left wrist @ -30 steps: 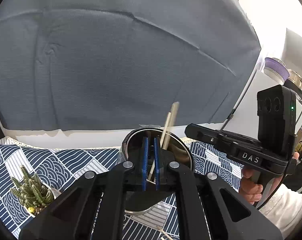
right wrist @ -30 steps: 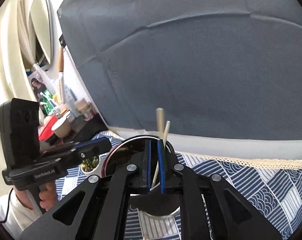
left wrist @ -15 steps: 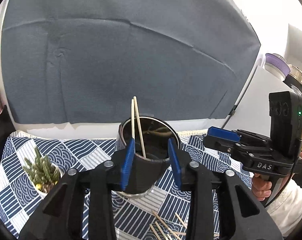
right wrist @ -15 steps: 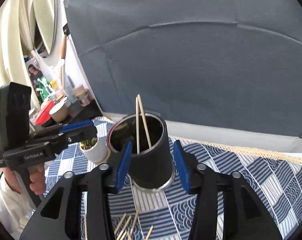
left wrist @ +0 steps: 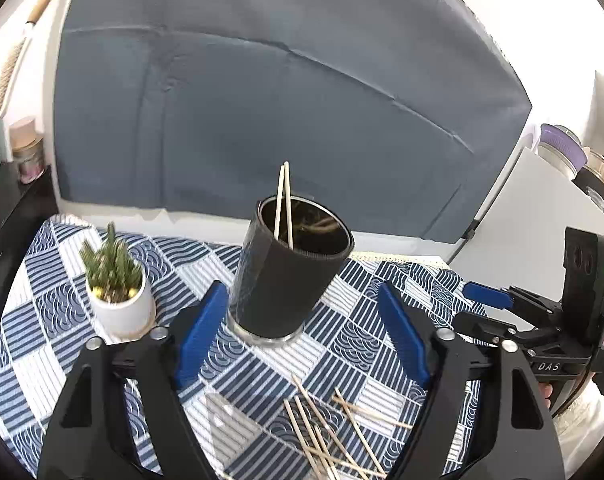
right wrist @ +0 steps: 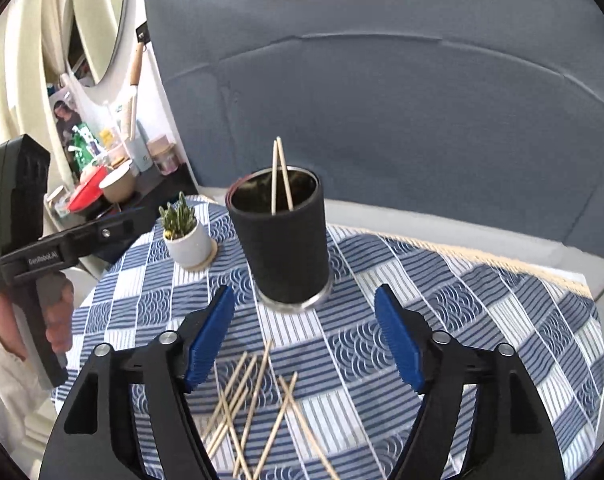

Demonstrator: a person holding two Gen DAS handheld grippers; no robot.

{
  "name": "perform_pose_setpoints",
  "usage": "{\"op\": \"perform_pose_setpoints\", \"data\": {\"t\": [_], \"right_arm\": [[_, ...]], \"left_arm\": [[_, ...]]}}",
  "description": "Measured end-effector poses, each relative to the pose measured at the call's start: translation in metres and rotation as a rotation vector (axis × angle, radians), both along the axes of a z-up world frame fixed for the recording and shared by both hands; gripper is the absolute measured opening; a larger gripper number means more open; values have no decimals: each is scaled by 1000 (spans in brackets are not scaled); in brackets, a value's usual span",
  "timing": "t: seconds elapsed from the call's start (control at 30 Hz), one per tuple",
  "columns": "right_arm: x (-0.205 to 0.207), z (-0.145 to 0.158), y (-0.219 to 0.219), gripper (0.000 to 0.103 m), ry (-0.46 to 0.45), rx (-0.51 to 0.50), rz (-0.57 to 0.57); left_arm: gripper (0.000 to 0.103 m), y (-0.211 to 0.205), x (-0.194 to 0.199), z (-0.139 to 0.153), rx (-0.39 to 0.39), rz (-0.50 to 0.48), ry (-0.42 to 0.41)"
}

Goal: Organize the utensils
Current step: 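Open both grippers and withdraw them from the black cup, then move both tools back down toward the remaining wooden sticks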

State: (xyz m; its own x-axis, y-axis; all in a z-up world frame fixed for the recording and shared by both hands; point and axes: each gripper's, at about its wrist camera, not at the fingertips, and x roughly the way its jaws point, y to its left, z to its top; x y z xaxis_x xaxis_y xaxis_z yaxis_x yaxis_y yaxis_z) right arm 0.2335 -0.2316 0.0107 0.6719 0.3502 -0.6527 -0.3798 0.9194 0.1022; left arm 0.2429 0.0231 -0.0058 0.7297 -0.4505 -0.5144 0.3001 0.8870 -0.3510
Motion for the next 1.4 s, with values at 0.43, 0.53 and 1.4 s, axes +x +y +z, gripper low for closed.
{"op": "perform_pose_setpoints", "data": {"t": [0.43, 0.53, 1.4], "right_arm": [[-67, -20, -30, 85, 36, -33, -67], [-77, -30, -37, 85, 63, -38, -78], [-19, -143, -14, 86, 359, -188, 145]], "left_arm": [[94, -3, -55, -36, 97, 32, 104], [94, -9, -61, -47, 139, 21, 134], [94, -10, -78, -137, 301, 301, 543]]}}
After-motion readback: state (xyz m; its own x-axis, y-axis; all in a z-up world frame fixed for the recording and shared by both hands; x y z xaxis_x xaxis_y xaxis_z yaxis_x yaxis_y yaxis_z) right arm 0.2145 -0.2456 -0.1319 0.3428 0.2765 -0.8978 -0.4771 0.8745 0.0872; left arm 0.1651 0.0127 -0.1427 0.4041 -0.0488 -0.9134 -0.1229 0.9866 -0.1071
